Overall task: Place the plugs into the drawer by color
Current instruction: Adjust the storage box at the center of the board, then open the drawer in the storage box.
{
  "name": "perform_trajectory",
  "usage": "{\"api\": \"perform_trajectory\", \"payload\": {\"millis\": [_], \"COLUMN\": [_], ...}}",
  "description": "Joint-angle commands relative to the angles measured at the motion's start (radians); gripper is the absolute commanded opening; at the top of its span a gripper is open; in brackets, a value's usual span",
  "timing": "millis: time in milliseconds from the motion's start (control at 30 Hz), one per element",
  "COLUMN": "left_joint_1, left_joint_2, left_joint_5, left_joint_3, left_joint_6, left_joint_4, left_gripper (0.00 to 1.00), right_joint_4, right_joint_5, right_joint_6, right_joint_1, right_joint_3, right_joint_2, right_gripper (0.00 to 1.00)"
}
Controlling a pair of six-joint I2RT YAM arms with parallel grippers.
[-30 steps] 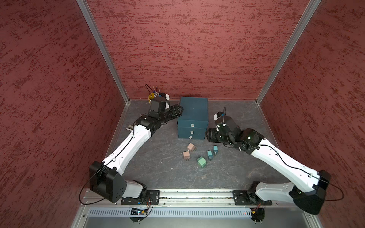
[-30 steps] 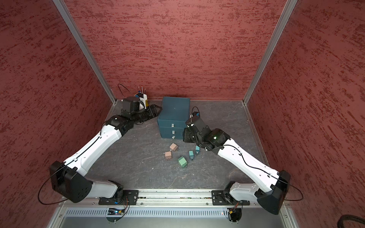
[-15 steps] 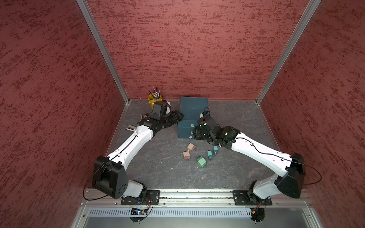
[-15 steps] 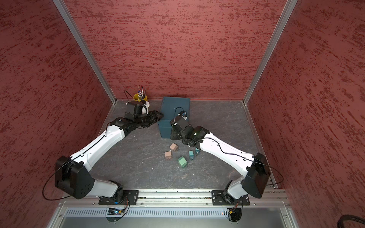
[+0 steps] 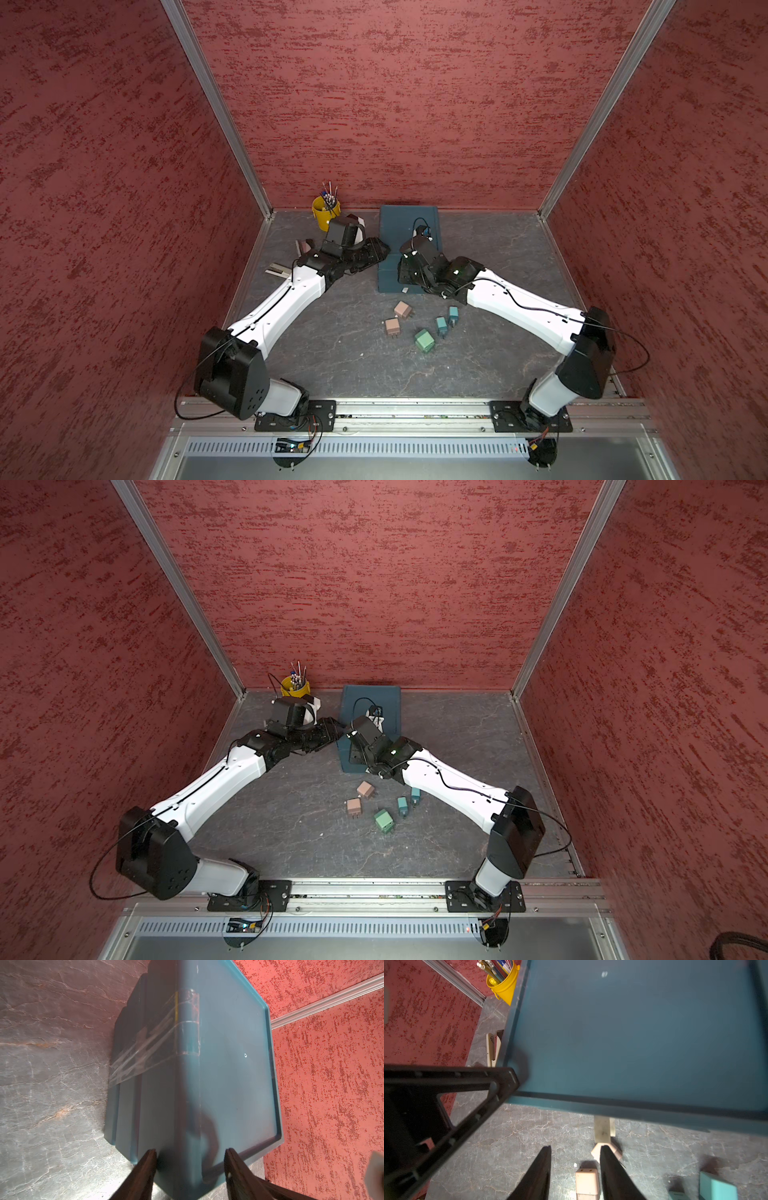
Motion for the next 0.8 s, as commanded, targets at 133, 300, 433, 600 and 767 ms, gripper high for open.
{"api": "perform_trajectory", "payload": {"millis": [133,300,433,600,767], "left_joint_1": [-0.006,-0.007,-0.007,-0.007,-0.007], "left_joint_2": [-0.018,-0.021,-0.029,-0.029,-0.031], "left_joint_5": [-0.019,-0.021,-0.021,-0.02,-0.02], "left_joint_3": [-0.014,-0.022,-0.031,-0.029,-0.029], "left_joint_6": [0.01,0.012,0.014,0.016,0.02], "left_joint_4": [0.0,0.0,0.004,0.002,0.003], "left_gripper": [0.55,0.56,0.56,0.56,0.56], "right_joint_4": [-0.052,-0.049,-0.043,-0.036,-0.026], "right_joint_5": [0.066,0.054,0.04,0.01,-0.003], "right_joint_6": [-0.013,-0.001,0.008,0.01,-0.002], "right_joint_1": [-0.013,-0.015,-0.027,-0.054,-0.064], "right_joint_3": [0.032,0.016,0.01,0.02,0.027], "right_joint_2": [0.014,0.011,0.025,0.054,0.069], "right_gripper": [0.39,0.39,0.39,0.38,0.25]}}
